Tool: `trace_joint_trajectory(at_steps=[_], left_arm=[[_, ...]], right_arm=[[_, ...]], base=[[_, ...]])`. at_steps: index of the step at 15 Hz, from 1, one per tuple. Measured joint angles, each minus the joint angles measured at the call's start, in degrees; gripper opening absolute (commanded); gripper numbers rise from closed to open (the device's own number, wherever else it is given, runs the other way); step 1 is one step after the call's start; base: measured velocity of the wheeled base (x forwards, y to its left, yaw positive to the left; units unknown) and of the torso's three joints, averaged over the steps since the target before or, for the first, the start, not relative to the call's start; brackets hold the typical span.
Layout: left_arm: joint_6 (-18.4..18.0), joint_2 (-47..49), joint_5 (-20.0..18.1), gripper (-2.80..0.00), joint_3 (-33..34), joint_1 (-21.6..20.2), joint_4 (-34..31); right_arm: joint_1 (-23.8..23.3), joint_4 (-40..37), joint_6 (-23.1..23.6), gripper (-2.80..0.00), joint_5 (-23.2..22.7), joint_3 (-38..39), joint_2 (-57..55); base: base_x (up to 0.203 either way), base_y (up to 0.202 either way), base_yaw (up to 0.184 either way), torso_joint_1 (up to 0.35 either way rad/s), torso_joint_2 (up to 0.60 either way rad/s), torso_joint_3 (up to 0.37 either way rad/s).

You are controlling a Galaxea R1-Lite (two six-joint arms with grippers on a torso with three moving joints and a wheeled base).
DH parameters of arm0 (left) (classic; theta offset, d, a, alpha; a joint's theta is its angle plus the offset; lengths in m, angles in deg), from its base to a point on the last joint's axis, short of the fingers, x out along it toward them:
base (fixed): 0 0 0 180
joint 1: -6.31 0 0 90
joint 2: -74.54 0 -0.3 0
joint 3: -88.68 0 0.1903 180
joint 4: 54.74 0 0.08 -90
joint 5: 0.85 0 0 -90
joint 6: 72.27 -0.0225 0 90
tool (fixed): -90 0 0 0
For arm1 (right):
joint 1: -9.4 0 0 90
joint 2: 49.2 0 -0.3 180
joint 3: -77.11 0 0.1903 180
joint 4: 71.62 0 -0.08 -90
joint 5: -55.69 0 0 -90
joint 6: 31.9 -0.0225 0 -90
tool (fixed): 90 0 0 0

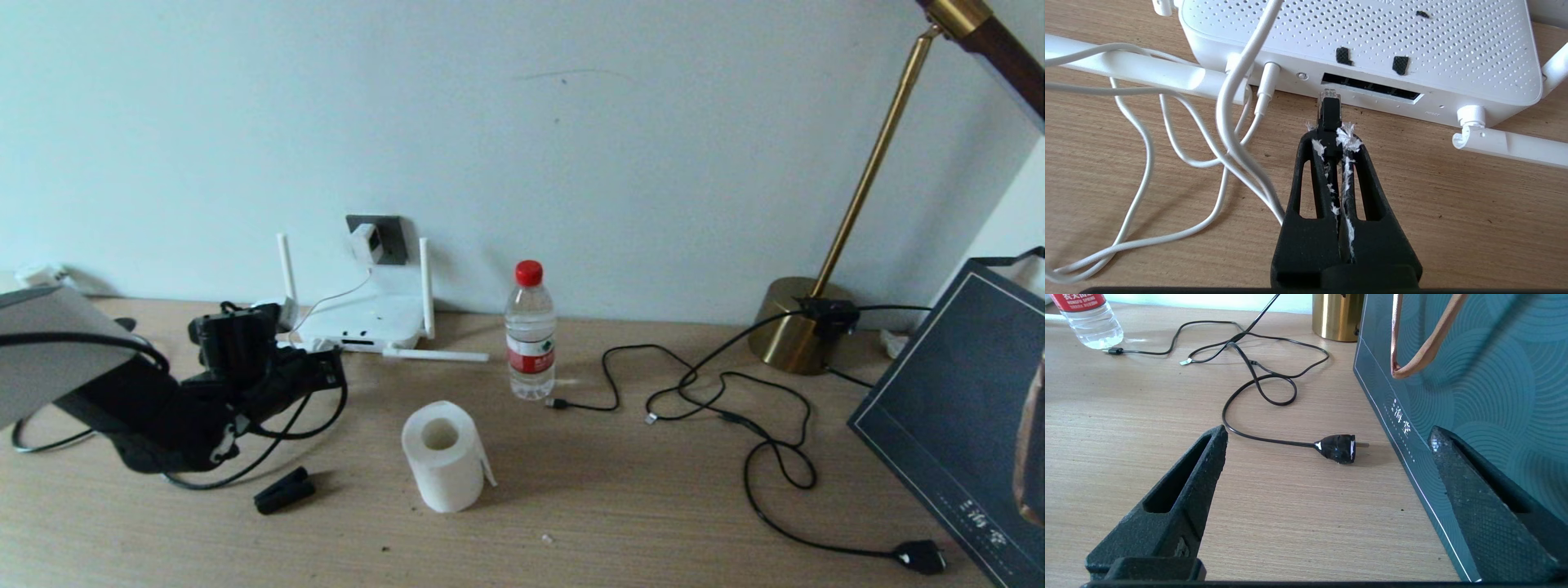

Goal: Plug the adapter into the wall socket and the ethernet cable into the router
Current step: Align cable and router interface

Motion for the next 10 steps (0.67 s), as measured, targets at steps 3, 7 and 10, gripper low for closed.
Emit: trace_joint_trajectory(at_steps=[3, 7, 10], left_arm=[[-0.02, 0.68, -0.11, -2.8, -0.52, 0.05, -0.03], [-0.02, 1.51, -0.7, -2.8, -0.96, 0.05, -0.02], [-0.31, 1.86, -0.72, -2.8, -1.57, 0.22, -0.03]], right_arm=[[0.0, 0.0, 0.02, 0.0, 0.01, 0.0, 0.0], [0.0, 0.0, 0.02, 0.0, 0.01, 0.0, 0.02], [0.0, 0.0, 0.02, 0.0, 0.01, 0.0, 0.0]], base=[[0.0, 0.0, 0.0, 0.0, 0.0, 0.0], [0.0, 0.0, 0.0, 0.0, 0.0, 0.0], [0.0, 0.0, 0.0, 0.0, 0.0, 0.0]])
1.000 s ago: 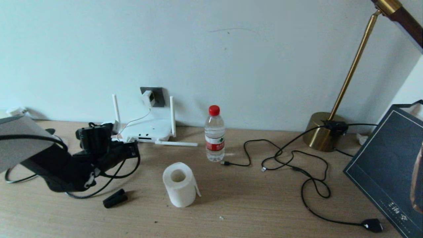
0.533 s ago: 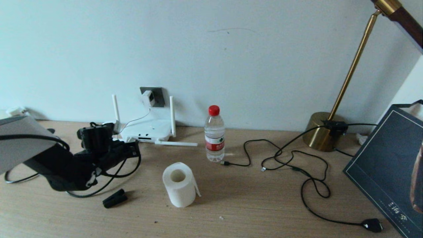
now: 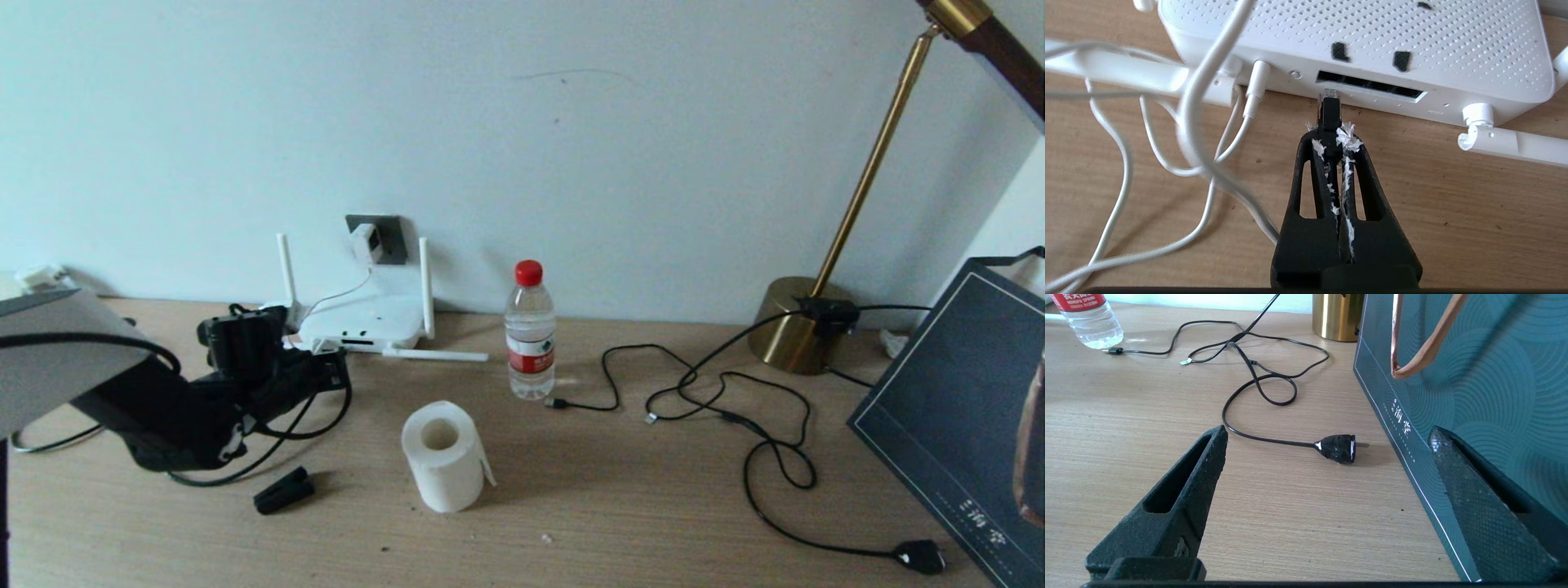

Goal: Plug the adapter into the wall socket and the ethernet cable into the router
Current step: Align cable and router interface

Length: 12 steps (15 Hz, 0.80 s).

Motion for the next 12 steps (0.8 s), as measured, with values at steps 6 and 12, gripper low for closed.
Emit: trace_joint_trajectory(at_steps=[6, 12], left_arm=[[-0.93, 0.09, 0.0, -2.8, -0.5, 0.09, -0.1], [-1.02, 0.06, 0.08, -2.8, -0.52, 0.29, -0.07]], right_arm=[[0.0, 0.0, 0.0, 0.0, 0.0, 0.0, -0.02], [0.0, 0.0, 0.0, 0.0, 0.0, 0.0, -0.02]], base=[[0.0, 0.0, 0.0, 0.0, 0.0, 0.0], [0.0, 0.0, 0.0, 0.0, 0.0, 0.0]])
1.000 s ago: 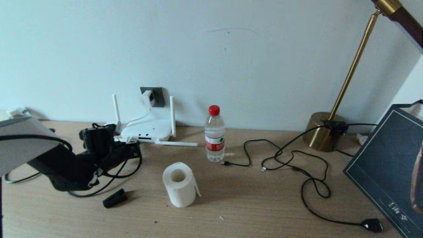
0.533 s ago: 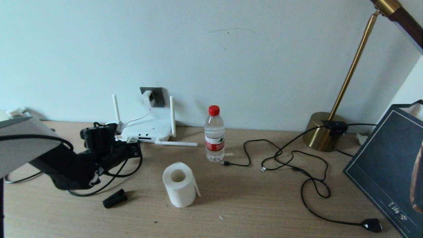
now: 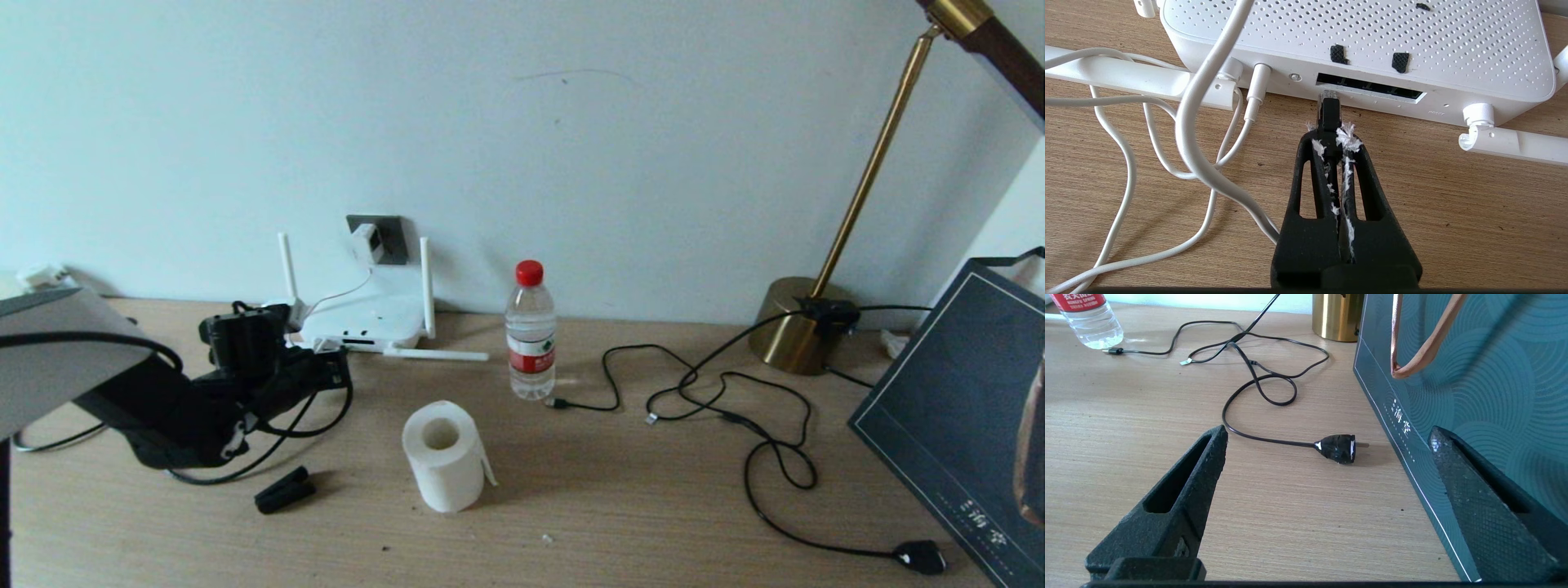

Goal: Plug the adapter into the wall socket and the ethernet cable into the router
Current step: Align cable and router interface

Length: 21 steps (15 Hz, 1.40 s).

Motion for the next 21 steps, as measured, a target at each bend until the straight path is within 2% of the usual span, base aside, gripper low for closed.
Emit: trace_joint_trajectory(at_steps=[21], left_arm=[[0.0, -1.13, 0.0, -2.8, 1.68, 0.05, 0.24]], right_arm=[[0.0, 0.0, 0.0, 0.0, -0.02, 0.0, 0.0]], base=[[0.0, 0.0, 0.0, 0.0, 0.0, 0.0]])
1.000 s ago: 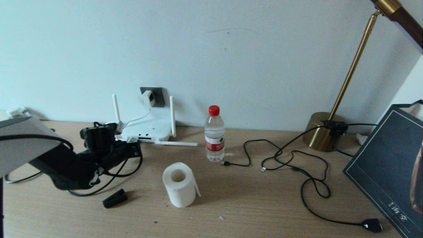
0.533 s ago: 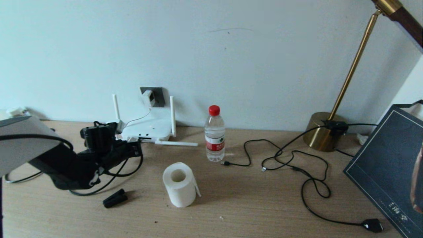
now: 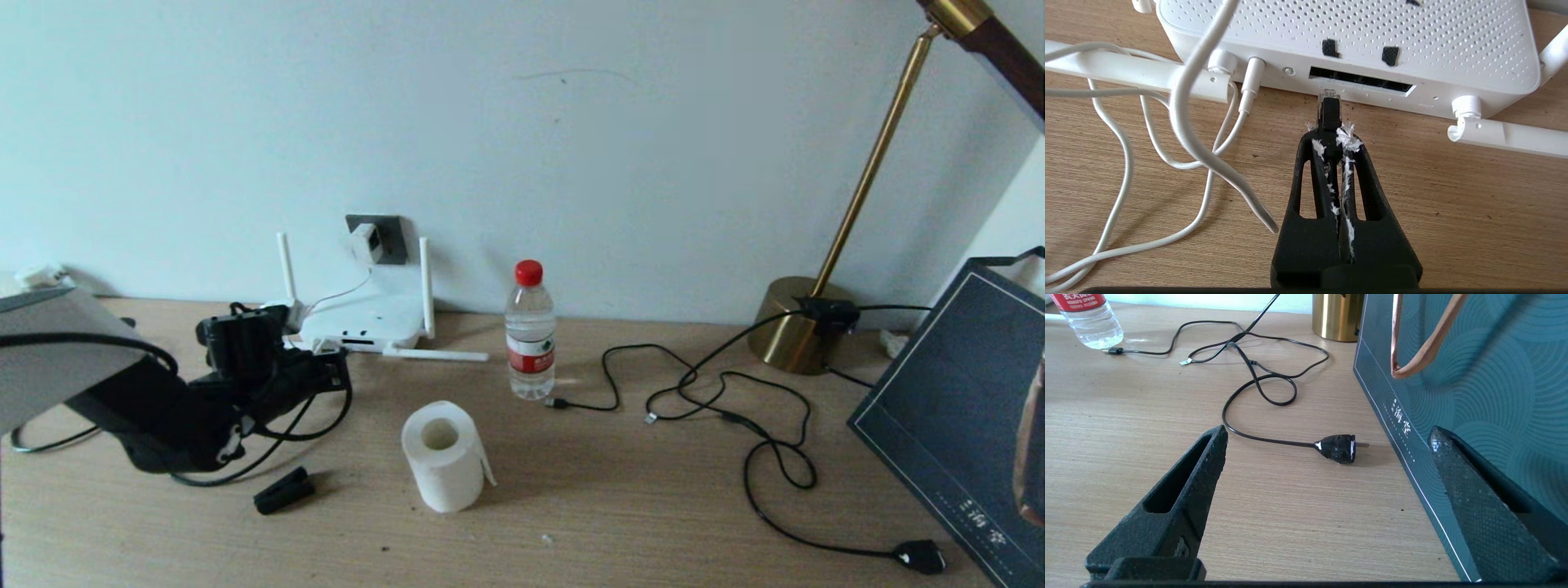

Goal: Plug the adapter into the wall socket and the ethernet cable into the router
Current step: Align cable and router interface

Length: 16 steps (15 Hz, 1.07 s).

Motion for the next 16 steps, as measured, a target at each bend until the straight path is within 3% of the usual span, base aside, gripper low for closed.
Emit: trace_joint_trajectory(at_steps=[16], left_arm=[[-0.11, -1.27, 0.0, -2.8, -0.48, -0.44, -0.09]], right_arm=[[0.0, 0.0, 0.0, 0.0, 0.02, 0.0, 0.0]], base=[[0.0, 0.0, 0.0, 0.0, 0.0, 0.0]])
